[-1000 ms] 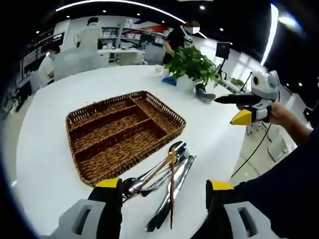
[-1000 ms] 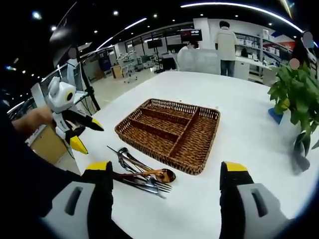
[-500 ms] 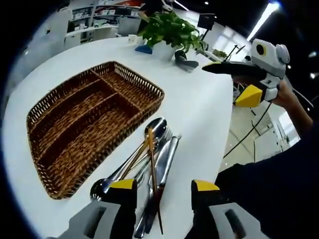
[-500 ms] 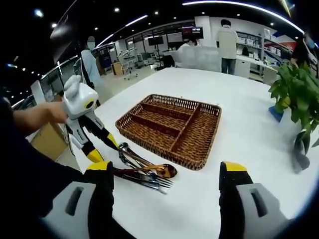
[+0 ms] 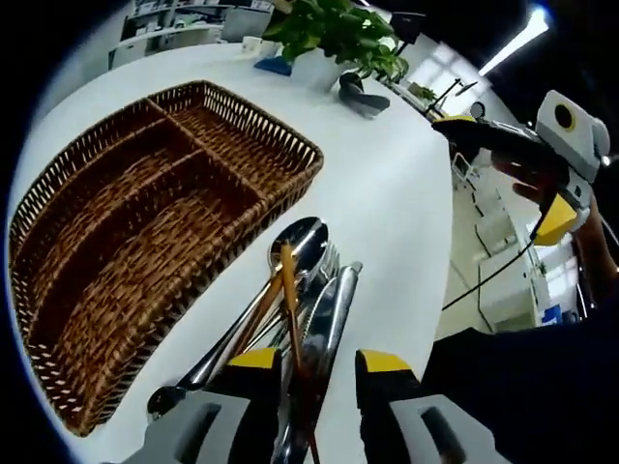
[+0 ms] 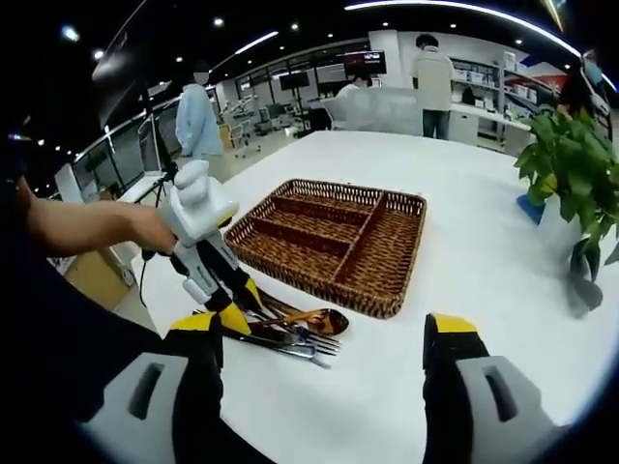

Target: Arrange the knives, forks, and spoons in their matching storage slots by inserting each utensil handle-first until every utensil is classified and aligned in the correct compartment

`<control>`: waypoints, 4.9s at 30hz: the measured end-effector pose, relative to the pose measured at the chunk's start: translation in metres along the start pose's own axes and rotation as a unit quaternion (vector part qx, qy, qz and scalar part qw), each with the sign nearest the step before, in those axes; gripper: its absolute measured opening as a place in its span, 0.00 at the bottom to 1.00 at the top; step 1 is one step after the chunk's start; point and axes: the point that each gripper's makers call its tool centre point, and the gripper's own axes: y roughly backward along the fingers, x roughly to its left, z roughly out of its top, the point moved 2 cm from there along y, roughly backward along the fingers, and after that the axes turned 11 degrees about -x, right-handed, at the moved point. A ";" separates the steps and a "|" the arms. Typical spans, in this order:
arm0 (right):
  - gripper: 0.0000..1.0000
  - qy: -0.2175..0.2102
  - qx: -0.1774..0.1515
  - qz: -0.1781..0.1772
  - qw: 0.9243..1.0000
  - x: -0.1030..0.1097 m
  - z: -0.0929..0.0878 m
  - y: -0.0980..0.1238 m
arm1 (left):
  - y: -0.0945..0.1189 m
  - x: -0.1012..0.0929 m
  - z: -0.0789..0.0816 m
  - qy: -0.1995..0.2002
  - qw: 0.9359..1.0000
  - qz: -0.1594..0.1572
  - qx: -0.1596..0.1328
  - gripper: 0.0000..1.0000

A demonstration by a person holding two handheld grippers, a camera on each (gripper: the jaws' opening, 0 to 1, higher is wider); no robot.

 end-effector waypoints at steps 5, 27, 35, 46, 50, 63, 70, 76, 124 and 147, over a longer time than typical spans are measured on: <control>0.87 -0.007 0.004 -0.003 1.000 0.001 -0.008 0.003 | -0.006 0.004 0.000 0.004 1.000 0.005 -0.003 0.23; 0.83 -0.002 0.025 0.005 1.000 0.002 -0.012 -0.003 | -0.020 0.010 -0.001 0.031 0.999 0.008 0.018 0.10; 0.81 -0.002 0.031 0.007 0.999 0.000 -0.014 -0.005 | -0.020 0.011 0.001 0.057 0.998 0.000 0.017 0.05; 0.80 -0.019 0.029 0.007 0.999 0.000 -0.018 -0.009 | -0.015 0.010 0.001 0.067 0.997 -0.014 0.024 0.05; 0.79 -0.017 0.034 0.009 0.999 0.003 -0.021 -0.014 | -0.010 0.006 0.003 0.060 0.998 -0.021 0.023 0.05; 0.74 -0.024 0.036 0.044 0.998 0.027 -0.025 -0.033 | 0.013 -0.002 0.027 0.062 0.997 -0.045 -0.032 0.04; 0.67 -0.026 0.018 0.066 0.997 0.039 -0.009 -0.040 | 0.040 -0.012 0.062 0.081 0.989 -0.064 -0.105 0.04; 0.58 -0.032 -0.013 0.079 0.996 0.049 0.014 -0.046 | 0.067 -0.031 0.099 0.100 0.971 -0.103 -0.189 0.04; 0.03 -0.114 -0.116 0.096 0.982 0.065 0.090 -0.067 | 0.148 -0.033 0.140 -0.018 0.941 -0.013 -0.339 0.15; 0.03 -0.122 -0.086 -0.048 0.988 -0.028 0.089 -0.121 | 0.180 0.023 0.043 -0.041 0.940 0.145 -0.307 0.68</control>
